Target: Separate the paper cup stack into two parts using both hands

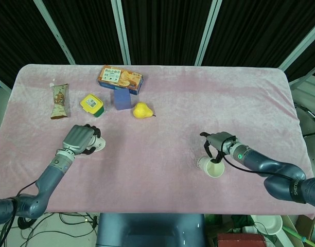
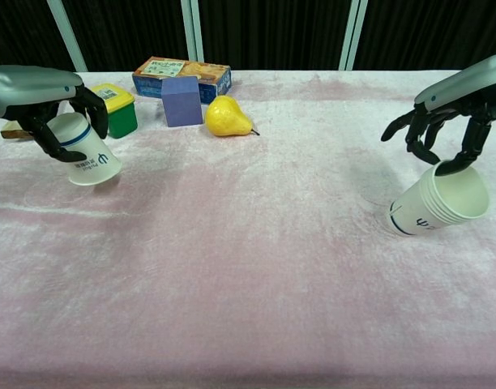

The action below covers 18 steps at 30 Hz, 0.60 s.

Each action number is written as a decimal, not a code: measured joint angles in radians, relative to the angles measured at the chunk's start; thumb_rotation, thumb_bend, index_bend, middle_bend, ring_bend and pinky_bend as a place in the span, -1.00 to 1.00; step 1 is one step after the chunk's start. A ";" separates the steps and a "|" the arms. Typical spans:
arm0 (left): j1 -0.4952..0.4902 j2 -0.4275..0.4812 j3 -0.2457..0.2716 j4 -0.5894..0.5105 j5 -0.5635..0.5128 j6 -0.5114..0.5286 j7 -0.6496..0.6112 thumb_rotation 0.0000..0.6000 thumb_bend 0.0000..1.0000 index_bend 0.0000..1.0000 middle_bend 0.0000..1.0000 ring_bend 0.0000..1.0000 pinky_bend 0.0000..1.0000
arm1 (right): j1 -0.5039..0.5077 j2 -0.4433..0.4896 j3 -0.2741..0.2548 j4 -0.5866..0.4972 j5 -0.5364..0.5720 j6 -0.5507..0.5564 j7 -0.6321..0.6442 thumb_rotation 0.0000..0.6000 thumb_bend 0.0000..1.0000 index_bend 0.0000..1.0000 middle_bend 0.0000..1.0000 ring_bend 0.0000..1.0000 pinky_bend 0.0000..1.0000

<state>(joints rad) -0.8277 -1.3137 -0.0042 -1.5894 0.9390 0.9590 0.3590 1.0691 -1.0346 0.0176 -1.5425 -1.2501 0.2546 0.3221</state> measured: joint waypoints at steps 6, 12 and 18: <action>0.041 -0.019 -0.005 0.059 0.079 -0.028 -0.096 1.00 -0.22 -0.22 -0.38 -0.57 0.10 | 0.047 -0.002 -0.030 -0.007 0.112 -0.014 -0.073 1.00 -0.11 0.58 -1.00 -0.73 -0.65; 0.057 -0.012 -0.008 0.064 0.084 -0.054 -0.097 1.00 -0.33 -0.30 -0.47 -0.68 -0.02 | 0.100 -0.015 -0.083 -0.007 0.200 -0.031 -0.128 1.00 -0.12 0.33 -1.00 -0.76 -0.65; 0.062 0.014 -0.018 0.035 0.051 -0.080 -0.089 1.00 -0.50 -0.49 -0.58 -0.86 -0.23 | 0.139 -0.029 -0.120 -0.015 0.277 -0.002 -0.168 1.00 -0.14 0.00 -1.00 -0.78 -0.64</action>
<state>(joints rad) -0.7660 -1.2999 -0.0223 -1.5545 0.9900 0.8795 0.2696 1.2077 -1.0634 -0.1024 -1.5574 -0.9734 0.2524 0.1544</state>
